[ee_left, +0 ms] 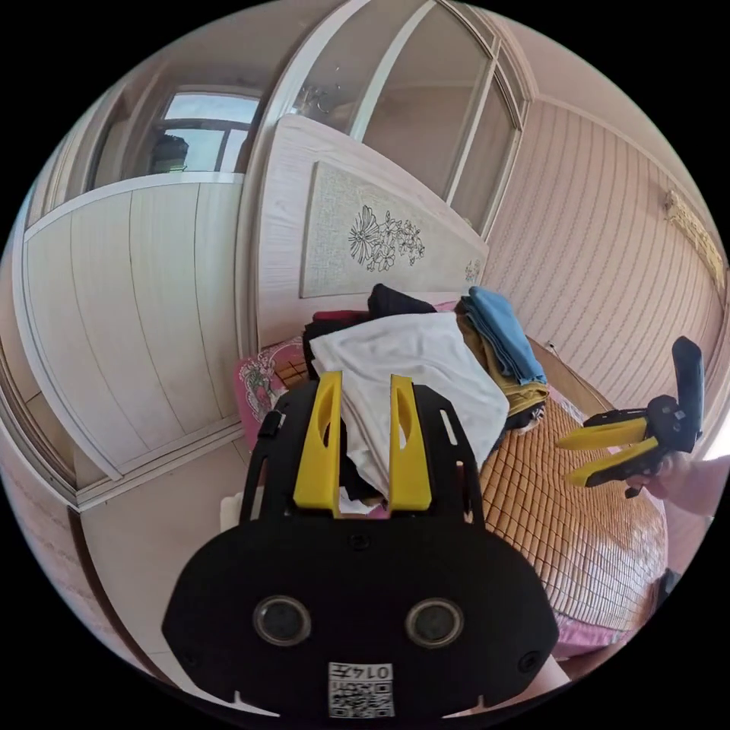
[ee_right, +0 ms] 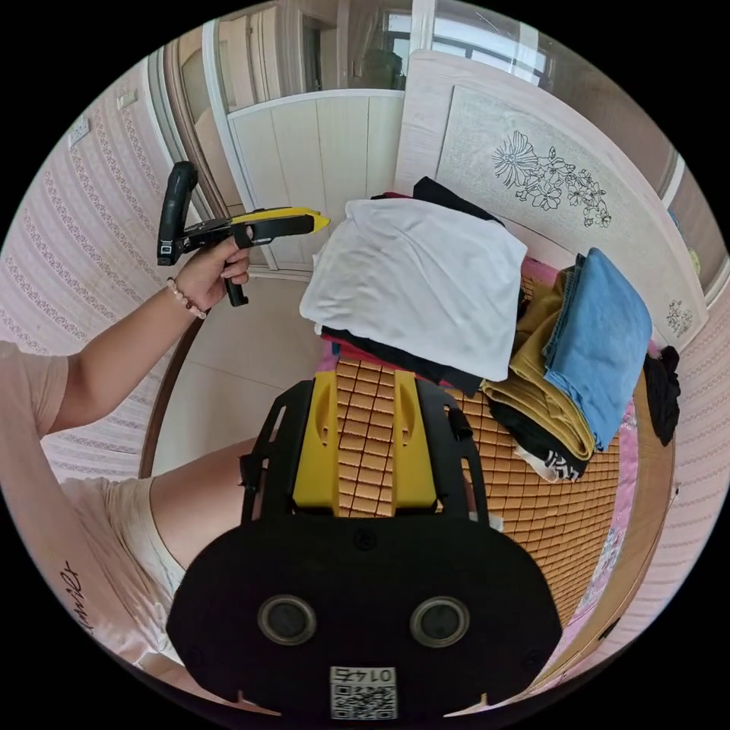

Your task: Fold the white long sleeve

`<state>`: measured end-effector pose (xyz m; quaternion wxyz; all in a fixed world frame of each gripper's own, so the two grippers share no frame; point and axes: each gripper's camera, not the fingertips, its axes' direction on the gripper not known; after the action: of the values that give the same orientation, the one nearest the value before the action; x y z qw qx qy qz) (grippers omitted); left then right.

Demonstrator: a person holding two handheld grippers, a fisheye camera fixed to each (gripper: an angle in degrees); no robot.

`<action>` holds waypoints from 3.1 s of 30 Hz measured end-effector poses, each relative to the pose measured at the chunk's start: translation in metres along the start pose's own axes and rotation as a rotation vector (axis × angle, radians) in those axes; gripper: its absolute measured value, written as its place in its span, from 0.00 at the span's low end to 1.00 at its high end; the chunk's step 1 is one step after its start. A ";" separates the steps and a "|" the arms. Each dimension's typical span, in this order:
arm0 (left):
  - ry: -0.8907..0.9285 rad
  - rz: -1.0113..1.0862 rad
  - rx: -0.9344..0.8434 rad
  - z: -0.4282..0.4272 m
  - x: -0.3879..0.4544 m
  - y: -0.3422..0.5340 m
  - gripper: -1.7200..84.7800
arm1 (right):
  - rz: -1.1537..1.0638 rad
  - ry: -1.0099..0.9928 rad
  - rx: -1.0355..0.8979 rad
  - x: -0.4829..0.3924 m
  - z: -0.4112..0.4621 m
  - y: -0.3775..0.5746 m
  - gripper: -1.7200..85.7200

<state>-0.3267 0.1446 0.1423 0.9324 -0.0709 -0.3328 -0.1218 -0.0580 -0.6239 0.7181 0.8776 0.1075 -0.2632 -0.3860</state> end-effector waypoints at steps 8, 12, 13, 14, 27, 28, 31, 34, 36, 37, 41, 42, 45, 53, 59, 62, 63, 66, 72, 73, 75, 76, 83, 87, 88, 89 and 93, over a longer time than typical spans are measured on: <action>0.062 0.136 -0.155 0.016 0.008 -0.028 0.07 | 0.129 -0.163 0.086 0.054 0.042 -0.070 0.14; 0.207 0.382 -0.104 -0.023 0.060 -0.002 0.06 | 0.296 -0.320 0.153 0.086 0.047 -0.081 0.18; 0.211 0.411 -0.102 -0.027 0.067 0.001 0.06 | 0.307 -0.325 0.150 0.089 0.049 -0.083 0.19; 0.233 0.453 -0.097 -0.034 0.080 0.007 0.07 | 0.327 -0.316 0.141 0.093 0.055 -0.087 0.20; 0.280 0.696 -0.155 -0.056 0.131 0.038 0.09 | 0.624 -0.445 0.115 0.160 0.103 -0.074 0.17; 0.298 0.683 -0.156 -0.058 0.129 0.037 0.09 | 0.635 -0.447 0.113 0.163 0.104 -0.073 0.16; 0.336 0.585 -0.147 -0.072 0.106 0.026 0.09 | 0.673 -0.420 0.101 0.172 0.111 -0.068 0.13; 0.158 0.503 -0.107 -0.075 0.072 0.005 0.08 | 0.679 -0.393 0.078 0.176 0.118 -0.065 0.12; 0.036 0.426 -0.105 -0.066 0.040 -0.024 0.09 | 0.674 -0.390 0.076 0.176 0.121 -0.061 0.12; 0.024 0.396 -0.102 -0.063 0.031 -0.032 0.09 | 0.674 -0.395 0.081 0.176 0.122 -0.059 0.12; -0.031 0.255 -0.114 -0.035 -0.012 -0.083 0.12 | 0.697 -0.425 0.089 0.173 0.128 -0.044 0.13; -0.027 0.238 -0.140 -0.025 -0.017 -0.093 0.12 | 0.705 -0.416 0.075 0.172 0.132 -0.042 0.13; -0.014 0.273 -0.204 -0.005 -0.015 -0.108 0.13 | 0.670 -0.334 0.022 0.166 0.139 -0.042 0.14; 0.073 0.302 -0.332 0.000 -0.002 -0.118 0.02 | 0.636 -0.256 0.035 0.143 0.138 -0.041 0.14; 0.020 0.407 -0.307 -0.032 0.016 -0.116 0.01 | 0.384 -0.113 0.067 0.088 0.114 -0.035 0.15; 0.006 0.429 -0.292 -0.047 0.021 -0.116 0.01 | 0.304 -0.116 0.050 0.063 0.108 -0.033 0.16; 0.006 0.434 -0.296 -0.051 0.023 -0.116 0.01 | 0.287 -0.103 0.047 0.053 0.104 -0.032 0.15; -0.014 0.458 -0.300 -0.063 0.027 -0.112 0.01 | 0.320 -0.026 0.041 0.037 0.091 -0.024 0.07; 0.014 0.470 -0.213 -0.126 0.035 -0.108 0.01 | 0.406 -0.146 0.114 0.020 0.030 0.037 0.02; 0.021 0.479 -0.198 -0.136 0.037 -0.108 0.01 | 0.416 -0.163 0.135 0.019 0.018 0.048 0.02; 0.069 0.529 -0.148 -0.176 0.052 -0.108 0.01 | 0.502 -0.229 0.274 0.016 -0.041 0.100 0.02; 0.081 0.537 -0.136 -0.186 0.056 -0.109 0.01 | 0.529 -0.237 0.316 0.016 -0.058 0.114 0.02; 0.448 0.463 0.050 -0.310 0.108 -0.116 0.01 | 0.692 -0.129 0.685 -0.048 -0.275 0.276 0.02; 0.672 0.368 0.028 -0.357 0.136 -0.124 0.01 | 0.783 -0.038 0.884 -0.107 -0.389 0.373 0.02; 0.707 0.353 0.025 -0.362 0.139 -0.126 0.01 | 0.800 -0.017 0.903 -0.115 -0.405 0.385 0.02; 0.772 0.326 0.031 -0.372 0.147 -0.131 0.01 | 0.823 0.039 0.941 -0.133 -0.436 0.407 0.02; 0.903 0.355 0.084 -0.417 0.189 -0.140 0.01 | 0.815 0.206 1.039 -0.198 -0.535 0.464 0.02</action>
<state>0.0282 -0.1131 -0.0505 0.9921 -0.0290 0.1174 0.0342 0.4096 -0.1713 0.3764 0.8081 0.4445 -0.3493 0.1658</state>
